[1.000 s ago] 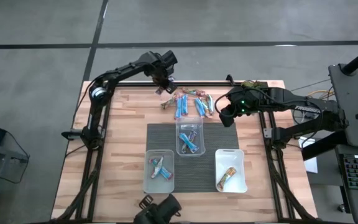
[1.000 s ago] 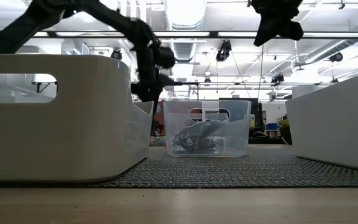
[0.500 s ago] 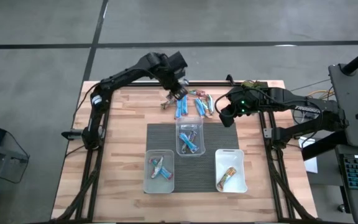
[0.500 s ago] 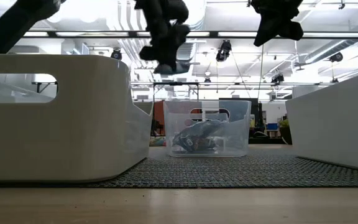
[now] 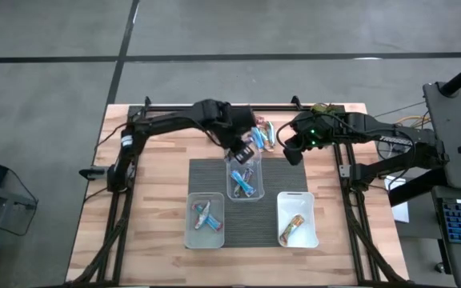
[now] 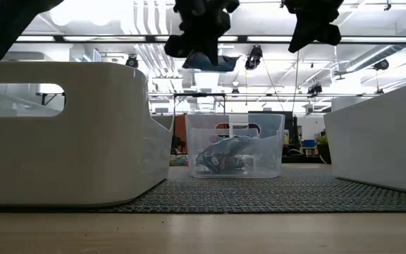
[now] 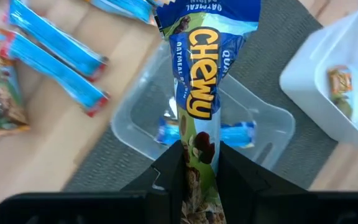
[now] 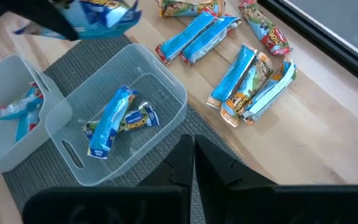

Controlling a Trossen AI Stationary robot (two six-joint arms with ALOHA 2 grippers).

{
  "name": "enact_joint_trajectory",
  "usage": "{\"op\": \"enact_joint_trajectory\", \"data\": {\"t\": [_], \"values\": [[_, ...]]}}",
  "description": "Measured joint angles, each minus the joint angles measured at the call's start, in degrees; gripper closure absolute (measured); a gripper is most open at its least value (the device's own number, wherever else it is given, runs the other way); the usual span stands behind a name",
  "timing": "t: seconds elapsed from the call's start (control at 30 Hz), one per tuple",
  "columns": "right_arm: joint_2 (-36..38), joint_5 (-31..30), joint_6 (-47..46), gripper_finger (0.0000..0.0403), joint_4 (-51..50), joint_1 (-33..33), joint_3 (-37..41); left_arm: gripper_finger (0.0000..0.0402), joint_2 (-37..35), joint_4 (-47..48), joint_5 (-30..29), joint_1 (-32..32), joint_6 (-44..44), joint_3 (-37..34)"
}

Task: Pick and place Granola Bars by type
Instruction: Put the blue granola bar into the transparent bin

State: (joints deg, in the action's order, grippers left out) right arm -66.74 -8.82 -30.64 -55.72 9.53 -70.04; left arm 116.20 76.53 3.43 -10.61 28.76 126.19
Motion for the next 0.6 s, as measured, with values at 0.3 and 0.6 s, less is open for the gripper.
{"op": "enact_joint_trajectory", "data": {"t": [0.3, 0.6], "values": [[0.49, 0.04, 1.73, 0.0394, -2.64, 0.01, 0.0, 0.0337, -0.07, -4.95, -0.48, 4.12, 6.33, -2.21], [6.91, 3.18, 4.32, 0.0394, -8.05, 0.01, 0.0, 0.0337, 0.04, -11.91, 2.0, 5.23, 9.15, -11.42]]}}
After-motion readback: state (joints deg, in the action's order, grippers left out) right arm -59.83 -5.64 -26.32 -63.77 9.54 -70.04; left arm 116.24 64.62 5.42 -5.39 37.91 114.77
